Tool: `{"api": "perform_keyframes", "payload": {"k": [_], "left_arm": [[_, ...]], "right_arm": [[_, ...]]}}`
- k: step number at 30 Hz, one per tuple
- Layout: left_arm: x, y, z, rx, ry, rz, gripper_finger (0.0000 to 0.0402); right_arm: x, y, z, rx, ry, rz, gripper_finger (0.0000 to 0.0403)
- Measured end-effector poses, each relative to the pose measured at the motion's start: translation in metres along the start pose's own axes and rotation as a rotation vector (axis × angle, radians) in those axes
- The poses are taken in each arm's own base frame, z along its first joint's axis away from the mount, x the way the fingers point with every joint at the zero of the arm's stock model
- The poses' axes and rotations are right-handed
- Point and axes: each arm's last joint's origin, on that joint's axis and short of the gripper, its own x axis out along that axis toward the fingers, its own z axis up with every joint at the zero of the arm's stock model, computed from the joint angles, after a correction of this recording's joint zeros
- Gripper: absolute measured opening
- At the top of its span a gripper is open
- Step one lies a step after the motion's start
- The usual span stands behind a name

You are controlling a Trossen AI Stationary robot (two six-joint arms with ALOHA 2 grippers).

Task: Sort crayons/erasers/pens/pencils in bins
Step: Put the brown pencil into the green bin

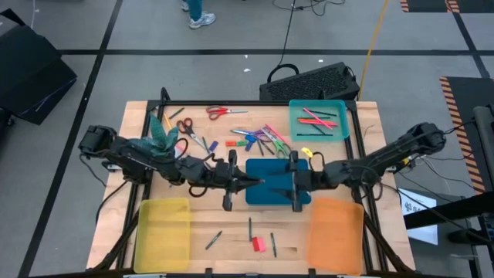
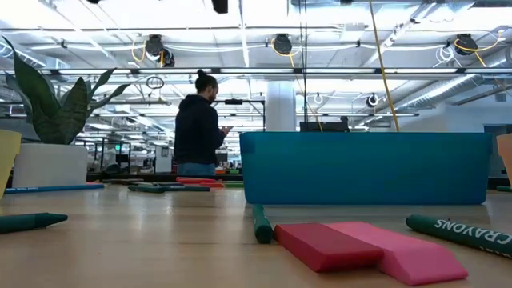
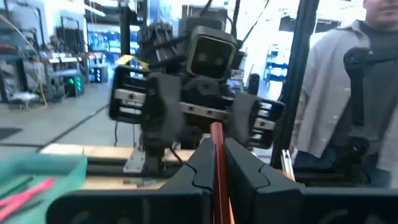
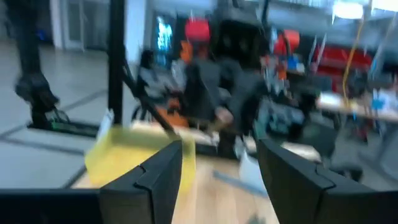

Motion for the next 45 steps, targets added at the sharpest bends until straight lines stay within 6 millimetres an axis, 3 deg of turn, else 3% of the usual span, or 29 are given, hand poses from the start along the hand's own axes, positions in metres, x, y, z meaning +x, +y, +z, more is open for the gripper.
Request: {"api": "perform_keyframes", "payload": {"k": [8,24,32,45], "left_arm": [[0.004,-0.002,0.011,0.006,-0.039,0.005,0.0015],[0.004,-0.001,0.003,-0.241,0.039,0.038,0.0026],[0.003,-0.001,-0.004,-0.304,0.116,0.045,0.0017],[0.007,-0.004,-0.017,-0.365,0.165,0.023,0.0033]], "right_arm": [[-0.003,0.006,0.012,-0.084,-0.105,0.004,0.0201],[0.011,0.013,0.004,-0.869,0.005,-0.046,0.0201],[0.012,0.012,-0.006,-0.969,0.081,0.028,0.0176],[0.013,0.007,-0.010,-0.972,0.109,0.052,0.0117]]}}
